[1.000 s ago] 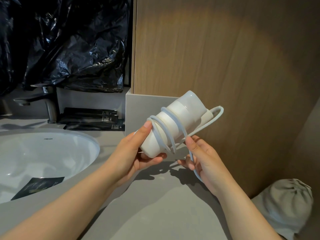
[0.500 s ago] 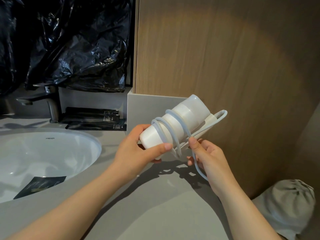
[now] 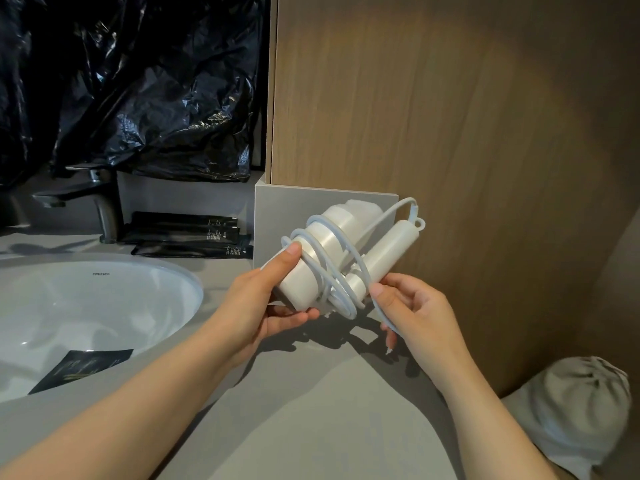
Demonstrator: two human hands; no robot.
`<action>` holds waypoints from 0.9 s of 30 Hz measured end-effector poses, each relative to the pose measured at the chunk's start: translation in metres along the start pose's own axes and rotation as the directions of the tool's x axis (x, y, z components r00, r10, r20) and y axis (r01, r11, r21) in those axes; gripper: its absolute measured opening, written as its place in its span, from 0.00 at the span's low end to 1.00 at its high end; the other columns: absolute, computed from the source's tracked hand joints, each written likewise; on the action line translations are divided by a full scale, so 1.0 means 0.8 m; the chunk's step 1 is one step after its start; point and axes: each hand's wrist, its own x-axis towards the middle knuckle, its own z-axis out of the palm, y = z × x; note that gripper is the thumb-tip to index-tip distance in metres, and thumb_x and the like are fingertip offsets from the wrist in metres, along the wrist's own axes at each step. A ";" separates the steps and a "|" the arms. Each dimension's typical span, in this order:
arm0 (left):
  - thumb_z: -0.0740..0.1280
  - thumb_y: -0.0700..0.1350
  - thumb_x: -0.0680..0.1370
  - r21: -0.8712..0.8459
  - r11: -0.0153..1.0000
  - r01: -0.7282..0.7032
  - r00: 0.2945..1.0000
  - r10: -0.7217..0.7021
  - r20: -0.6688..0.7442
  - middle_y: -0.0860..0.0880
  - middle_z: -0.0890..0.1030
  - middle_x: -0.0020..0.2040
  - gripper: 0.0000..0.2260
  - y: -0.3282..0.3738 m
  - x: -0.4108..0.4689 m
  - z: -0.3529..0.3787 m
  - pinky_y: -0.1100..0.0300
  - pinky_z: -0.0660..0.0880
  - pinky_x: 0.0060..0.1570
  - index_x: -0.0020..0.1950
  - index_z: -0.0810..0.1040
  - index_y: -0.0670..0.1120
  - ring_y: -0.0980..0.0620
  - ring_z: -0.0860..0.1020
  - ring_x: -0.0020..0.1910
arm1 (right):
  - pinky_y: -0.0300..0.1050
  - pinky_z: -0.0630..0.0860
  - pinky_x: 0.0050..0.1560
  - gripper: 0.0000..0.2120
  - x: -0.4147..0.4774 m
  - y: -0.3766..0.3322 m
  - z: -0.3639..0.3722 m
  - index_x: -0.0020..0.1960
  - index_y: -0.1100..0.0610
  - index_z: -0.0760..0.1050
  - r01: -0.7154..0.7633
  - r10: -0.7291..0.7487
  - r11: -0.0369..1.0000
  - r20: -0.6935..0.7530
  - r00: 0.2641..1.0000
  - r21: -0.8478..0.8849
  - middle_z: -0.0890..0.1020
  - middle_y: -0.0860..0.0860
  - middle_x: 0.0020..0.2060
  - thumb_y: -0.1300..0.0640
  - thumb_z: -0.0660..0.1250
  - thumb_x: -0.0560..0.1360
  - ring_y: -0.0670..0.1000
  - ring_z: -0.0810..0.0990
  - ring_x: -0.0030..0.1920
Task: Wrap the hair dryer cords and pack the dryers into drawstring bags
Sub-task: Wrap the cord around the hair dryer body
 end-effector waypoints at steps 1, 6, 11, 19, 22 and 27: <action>0.70 0.60 0.68 -0.006 1.000 -0.003 1.000 0.003 0.000 0.40 0.84 0.46 0.21 0.000 0.000 0.000 0.60 0.81 0.32 0.52 0.82 0.47 0.40 0.84 0.40 | 0.37 0.76 0.30 0.17 -0.001 -0.002 0.001 0.53 0.43 0.77 -0.006 0.006 1.000 0.012 1.000 0.014 0.84 0.40 0.41 0.43 0.71 0.65 0.47 0.78 0.28; 0.69 0.60 0.71 -0.012 1.000 -0.002 1.000 0.002 0.017 0.41 0.84 0.47 0.19 -0.001 0.000 0.002 0.61 0.81 0.32 0.53 0.81 0.47 0.40 0.84 0.41 | 0.31 0.76 0.35 0.25 -0.002 0.000 0.004 0.51 0.37 0.72 0.058 -0.062 0.988 -0.031 0.998 -0.144 0.80 0.35 0.45 0.37 0.74 0.55 0.51 0.80 0.43; 0.69 0.60 0.69 0.008 1.000 -0.010 0.999 0.010 0.039 0.40 0.82 0.47 0.21 0.005 -0.001 0.002 0.61 0.80 0.31 0.54 0.81 0.46 0.38 0.84 0.41 | 0.36 0.79 0.42 0.22 0.000 0.002 -0.001 0.49 0.38 0.76 0.098 -0.116 0.983 -0.112 0.987 -0.154 0.83 0.36 0.44 0.37 0.74 0.56 0.41 0.82 0.47; 0.68 0.60 0.67 0.139 0.989 -0.048 0.998 0.040 0.057 0.43 0.82 0.36 0.26 0.006 0.003 -0.003 0.63 0.79 0.29 0.54 0.79 0.41 0.44 0.83 0.33 | 0.31 0.76 0.36 0.27 0.004 0.001 -0.007 0.60 0.42 0.75 0.079 -0.075 0.997 -0.146 0.986 0.025 0.81 0.32 0.48 0.43 0.73 0.61 0.37 0.81 0.50; 0.67 0.59 0.71 0.189 0.978 -0.083 0.996 0.074 0.053 0.50 0.77 0.25 0.22 0.001 0.007 -0.003 0.64 0.79 0.29 0.50 0.79 0.40 0.51 0.78 0.26 | 0.27 0.73 0.30 0.28 0.003 -0.003 -0.011 0.62 0.45 0.75 0.060 -0.050 0.993 -0.098 0.994 0.106 0.84 0.37 0.48 0.47 0.72 0.62 0.39 0.83 0.42; 0.66 0.62 0.73 0.233 0.970 -0.070 0.997 0.065 0.029 0.46 0.76 0.29 0.26 0.001 0.008 -0.006 0.59 0.78 0.32 0.56 0.77 0.40 0.49 0.76 0.26 | 0.29 0.72 0.25 0.24 0.002 -0.005 -0.010 0.60 0.46 0.75 0.045 -0.033 0.991 -0.097 0.995 0.125 0.85 0.38 0.45 0.50 0.73 0.64 0.41 0.83 0.39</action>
